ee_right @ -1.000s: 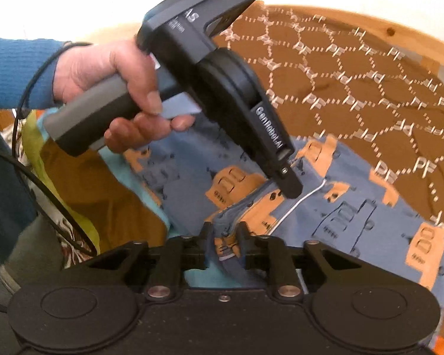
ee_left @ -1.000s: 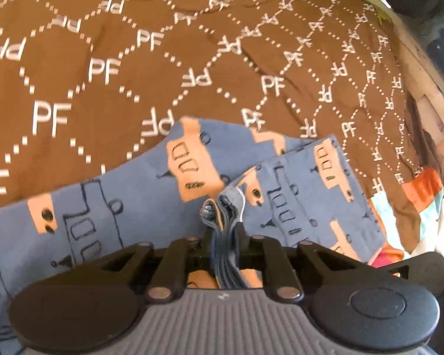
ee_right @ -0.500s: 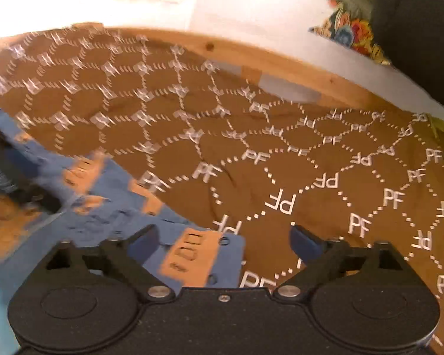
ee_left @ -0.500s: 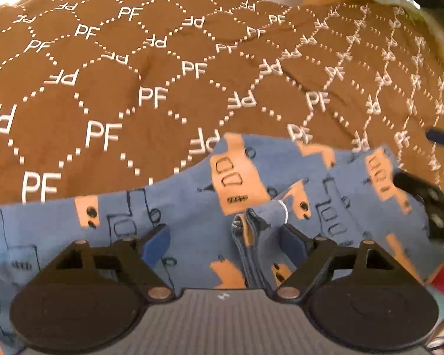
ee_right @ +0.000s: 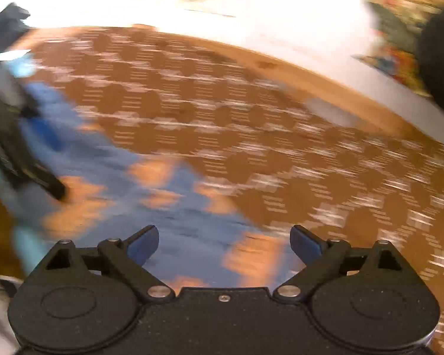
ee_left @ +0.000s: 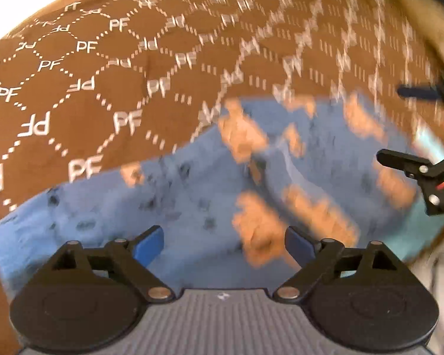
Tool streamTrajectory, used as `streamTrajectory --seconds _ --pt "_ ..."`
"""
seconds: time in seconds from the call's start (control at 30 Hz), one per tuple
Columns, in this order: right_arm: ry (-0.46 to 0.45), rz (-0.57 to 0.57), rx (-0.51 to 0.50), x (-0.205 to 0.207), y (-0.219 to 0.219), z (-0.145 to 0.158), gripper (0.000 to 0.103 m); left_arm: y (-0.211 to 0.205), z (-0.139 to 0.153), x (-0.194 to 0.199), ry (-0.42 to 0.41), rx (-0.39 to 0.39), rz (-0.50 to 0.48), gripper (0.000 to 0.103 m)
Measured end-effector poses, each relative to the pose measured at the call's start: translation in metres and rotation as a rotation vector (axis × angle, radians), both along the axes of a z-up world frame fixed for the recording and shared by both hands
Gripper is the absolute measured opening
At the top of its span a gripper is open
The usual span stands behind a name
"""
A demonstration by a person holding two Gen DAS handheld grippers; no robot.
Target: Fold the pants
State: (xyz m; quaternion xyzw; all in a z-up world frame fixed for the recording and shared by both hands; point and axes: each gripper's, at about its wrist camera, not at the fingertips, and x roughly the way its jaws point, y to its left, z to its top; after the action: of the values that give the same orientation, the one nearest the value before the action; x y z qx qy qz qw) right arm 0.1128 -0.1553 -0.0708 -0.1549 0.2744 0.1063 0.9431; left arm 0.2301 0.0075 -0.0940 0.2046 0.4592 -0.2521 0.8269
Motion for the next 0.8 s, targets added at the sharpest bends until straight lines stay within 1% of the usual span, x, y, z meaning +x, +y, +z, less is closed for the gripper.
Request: streamTrajectory --seconds 0.03,0.07,0.1,0.13,0.17,0.2,0.23,0.27,0.33,0.37,0.4,0.43,0.47,0.5,0.57,0.63,0.7,0.8 --pt "0.02 0.054 -0.006 -0.004 0.016 -0.005 0.096 0.003 0.0 -0.005 -0.006 0.028 -0.005 0.09" --pt "0.045 0.099 -0.047 -0.004 0.029 -0.012 0.097 0.009 0.004 -0.011 -0.012 0.035 -0.005 0.09" --pt "0.08 0.138 -0.115 -0.004 0.042 -0.024 0.096 0.015 0.01 -0.016 -0.009 0.028 0.002 0.09" --pt "0.085 0.156 -0.178 -0.005 0.05 -0.034 0.095 0.022 0.018 -0.019 -0.001 0.012 0.015 0.09" --pt "0.066 0.155 -0.187 -0.008 0.052 -0.034 0.095 0.029 0.028 -0.021 0.008 -0.005 0.04 0.09" --pt "0.065 0.152 -0.174 -0.009 0.052 -0.029 0.092 0.037 0.039 -0.023 0.017 -0.022 0.08 0.09" --pt "0.063 0.154 -0.138 -0.009 0.049 -0.021 0.091 0.045 0.049 -0.025 0.019 -0.042 0.121 0.093" --pt "0.046 0.151 -0.107 -0.009 0.046 -0.015 0.092 0.055 0.059 -0.031 0.009 -0.068 0.172 0.098" --pt "0.016 0.126 -0.068 -0.005 0.043 -0.007 0.095 0.079 0.073 -0.043 -0.045 -0.121 0.297 0.101" --pt "0.017 0.127 -0.05 -0.001 0.044 -0.006 0.095 0.092 0.076 -0.048 -0.081 -0.148 0.371 0.101" --pt "0.025 0.131 -0.032 0.003 0.045 -0.006 0.095 0.102 0.076 -0.049 -0.1 -0.174 0.432 0.1" --pt "0.036 0.137 -0.018 0.006 0.048 -0.007 0.095 0.113 0.074 -0.047 -0.096 -0.2 0.496 0.095" --pt "0.05 0.145 -0.01 0.008 0.051 -0.009 0.095 0.121 0.07 -0.042 -0.069 -0.218 0.552 0.084" --pt "0.061 0.155 -0.006 0.01 0.055 -0.012 0.095 0.128 0.066 -0.035 -0.039 -0.246 0.593 0.078" --pt "0.066 0.163 -0.01 0.01 0.062 -0.016 0.095 0.138 0.058 -0.026 -0.015 -0.313 0.617 0.075" --pt "0.064 0.156 -0.01 0.012 0.065 -0.019 0.095 0.141 0.054 -0.019 -0.015 -0.345 0.613 0.075" --pt "0.068 0.144 0.007 0.01 0.065 -0.018 0.095 0.138 0.05 -0.015 -0.032 -0.324 0.58 0.076" --pt "0.089 0.129 0.041 0.01 0.059 -0.018 0.096 0.128 0.044 -0.012 -0.065 -0.252 0.537 0.075"
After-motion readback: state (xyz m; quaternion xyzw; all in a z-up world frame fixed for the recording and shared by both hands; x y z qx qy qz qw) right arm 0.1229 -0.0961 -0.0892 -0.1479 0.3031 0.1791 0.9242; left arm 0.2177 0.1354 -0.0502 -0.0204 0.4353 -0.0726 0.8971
